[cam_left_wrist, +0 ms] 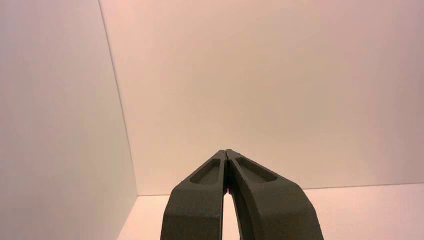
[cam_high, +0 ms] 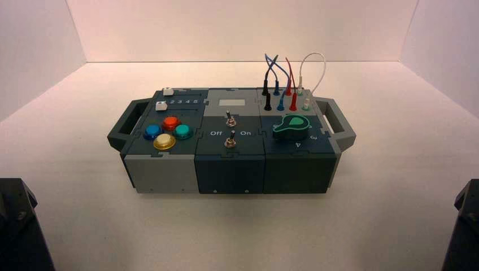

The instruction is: Move the box to the right.

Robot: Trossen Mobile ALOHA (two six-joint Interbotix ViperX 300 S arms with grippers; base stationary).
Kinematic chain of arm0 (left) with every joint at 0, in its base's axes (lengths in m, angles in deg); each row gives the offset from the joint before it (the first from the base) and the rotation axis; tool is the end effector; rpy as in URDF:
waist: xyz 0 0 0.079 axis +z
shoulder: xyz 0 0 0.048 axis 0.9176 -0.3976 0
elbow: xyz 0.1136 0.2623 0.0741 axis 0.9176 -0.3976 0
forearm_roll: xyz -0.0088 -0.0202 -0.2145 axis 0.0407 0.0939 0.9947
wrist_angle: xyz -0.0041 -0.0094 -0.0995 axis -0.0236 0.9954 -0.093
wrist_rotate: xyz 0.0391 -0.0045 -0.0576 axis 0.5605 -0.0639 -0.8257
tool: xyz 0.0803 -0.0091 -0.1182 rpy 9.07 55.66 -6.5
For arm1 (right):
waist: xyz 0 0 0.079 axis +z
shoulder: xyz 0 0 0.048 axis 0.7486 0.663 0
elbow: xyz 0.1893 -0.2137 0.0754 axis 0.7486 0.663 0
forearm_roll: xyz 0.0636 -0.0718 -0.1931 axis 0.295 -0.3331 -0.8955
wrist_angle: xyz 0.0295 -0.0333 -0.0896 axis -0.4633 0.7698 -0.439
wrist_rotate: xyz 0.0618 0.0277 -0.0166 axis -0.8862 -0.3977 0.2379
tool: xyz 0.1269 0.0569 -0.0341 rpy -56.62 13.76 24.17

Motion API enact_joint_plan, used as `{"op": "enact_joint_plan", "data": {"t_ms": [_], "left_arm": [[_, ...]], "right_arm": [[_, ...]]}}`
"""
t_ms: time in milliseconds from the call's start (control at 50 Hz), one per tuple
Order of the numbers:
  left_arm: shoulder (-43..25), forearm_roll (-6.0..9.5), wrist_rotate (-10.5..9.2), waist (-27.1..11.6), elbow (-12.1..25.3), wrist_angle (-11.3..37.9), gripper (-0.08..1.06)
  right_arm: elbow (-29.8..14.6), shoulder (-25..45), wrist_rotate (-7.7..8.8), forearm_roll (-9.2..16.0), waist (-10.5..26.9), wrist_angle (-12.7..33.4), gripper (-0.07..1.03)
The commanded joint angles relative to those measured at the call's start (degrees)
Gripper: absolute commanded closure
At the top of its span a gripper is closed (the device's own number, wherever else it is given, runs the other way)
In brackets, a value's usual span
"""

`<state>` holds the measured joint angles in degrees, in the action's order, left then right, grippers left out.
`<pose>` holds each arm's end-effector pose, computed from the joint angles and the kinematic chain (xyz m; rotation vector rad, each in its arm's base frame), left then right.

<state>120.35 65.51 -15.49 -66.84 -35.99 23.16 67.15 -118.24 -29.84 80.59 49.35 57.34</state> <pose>0.3138 -0.0012 0.2798 0.0504 -0.0308 -0.0032 0.3195 0.0049 0.2751 0.0017 -0.0030 0.0153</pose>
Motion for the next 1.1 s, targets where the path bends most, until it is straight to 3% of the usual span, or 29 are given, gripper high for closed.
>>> {"op": "enact_joint_plan", "data": {"t_ms": [20,340,440,560,820,1020,1100], "left_arm": [[-0.2,0.0,0.26,0.1,1.1,-0.2,1.0],[-1.1,0.0,0.26,0.0,1.4,1.1,1.0],[-5.0,0.0,0.26,-0.5,2.8,4.7,1.0],[-6.7,0.0,0.26,-1.8,3.7,7.3,1.0],[-11.9,0.09,0.26,-3.4,6.9,19.0,1.0],[-14.4,0.0,0.26,-5.8,8.1,25.6,1.0],[-16.3,0.0,0.26,-6.9,9.0,29.7,1.0]], "right_arm": [[-1.8,0.3,0.0,0.2,0.3,-0.3,0.99],[-1.8,0.4,-0.09,0.1,0.4,1.3,0.99],[-2.7,0.5,0.0,0.1,0.5,6.8,0.99],[-3.4,0.8,0.09,0.0,0.5,8.9,0.99],[-6.0,4.6,0.35,-0.1,0.6,14.9,0.99],[-7.6,7.5,0.62,-0.2,2.6,19.8,0.99],[-8.6,8.8,0.97,-0.2,5.1,22.5,0.99]]}}
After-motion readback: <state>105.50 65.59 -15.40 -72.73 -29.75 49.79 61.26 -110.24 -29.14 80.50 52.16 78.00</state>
